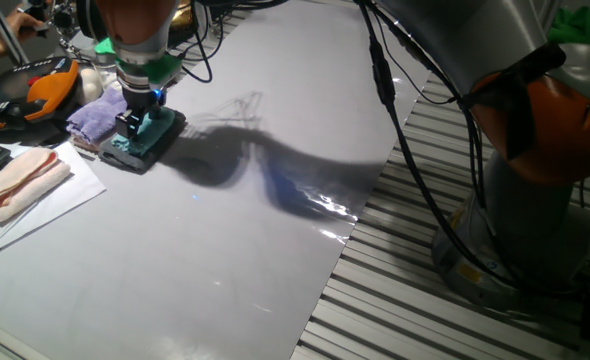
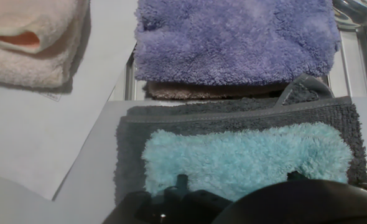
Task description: Clean the table with a cloth
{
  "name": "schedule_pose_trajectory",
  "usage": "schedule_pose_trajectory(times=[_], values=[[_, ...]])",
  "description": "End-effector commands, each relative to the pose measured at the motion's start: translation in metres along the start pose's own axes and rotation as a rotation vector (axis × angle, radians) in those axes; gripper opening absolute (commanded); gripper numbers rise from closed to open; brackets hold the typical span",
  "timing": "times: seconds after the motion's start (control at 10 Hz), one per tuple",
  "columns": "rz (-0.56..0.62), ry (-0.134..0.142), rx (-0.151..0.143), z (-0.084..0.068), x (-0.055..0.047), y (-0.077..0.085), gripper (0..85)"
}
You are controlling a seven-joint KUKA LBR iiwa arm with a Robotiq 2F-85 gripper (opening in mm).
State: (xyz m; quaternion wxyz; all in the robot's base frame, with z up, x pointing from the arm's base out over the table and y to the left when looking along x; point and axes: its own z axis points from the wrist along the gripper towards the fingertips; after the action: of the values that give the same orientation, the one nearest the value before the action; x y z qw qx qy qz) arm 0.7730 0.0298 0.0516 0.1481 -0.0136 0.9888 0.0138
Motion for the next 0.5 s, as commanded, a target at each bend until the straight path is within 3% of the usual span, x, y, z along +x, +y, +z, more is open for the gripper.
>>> schedule_pose_trajectory(times=[0.0, 0.2, 0.4], values=[[-0.005, 0.003, -0.002, -0.0001, -0.0001, 0.0000, 68.0], [-0.018, 0.013, -0.004, -0.0009, -0.0003, 0.0000, 34.0], [-0.025, 0.019, -0.005, -0.0029, -0.0010, -0.0002, 34.0]])
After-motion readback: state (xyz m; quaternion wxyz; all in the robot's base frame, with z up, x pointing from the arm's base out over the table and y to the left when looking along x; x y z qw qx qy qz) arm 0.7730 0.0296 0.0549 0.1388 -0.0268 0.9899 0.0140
